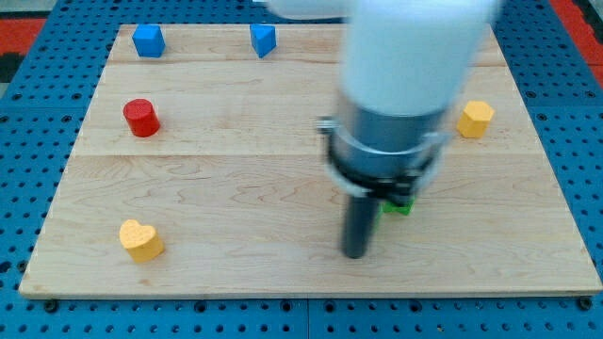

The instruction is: Move the green circle to the bottom center of the board

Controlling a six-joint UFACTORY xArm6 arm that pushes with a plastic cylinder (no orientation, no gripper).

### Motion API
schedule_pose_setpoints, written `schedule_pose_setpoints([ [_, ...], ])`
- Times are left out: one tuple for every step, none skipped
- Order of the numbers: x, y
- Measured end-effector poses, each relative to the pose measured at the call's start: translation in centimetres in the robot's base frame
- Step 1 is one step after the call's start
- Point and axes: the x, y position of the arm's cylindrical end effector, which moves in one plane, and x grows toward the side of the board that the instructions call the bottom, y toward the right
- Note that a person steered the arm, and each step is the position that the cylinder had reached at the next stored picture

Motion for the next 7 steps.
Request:
schedule_pose_setpoints([
  [0.0, 3.3],
  [-0.1, 5.8],
  [-4.0, 7.6],
  [-4.0, 0.2],
  [-4.5, -3.4],
  [-7.0, -7.0],
  [-5.1, -9.5],
])
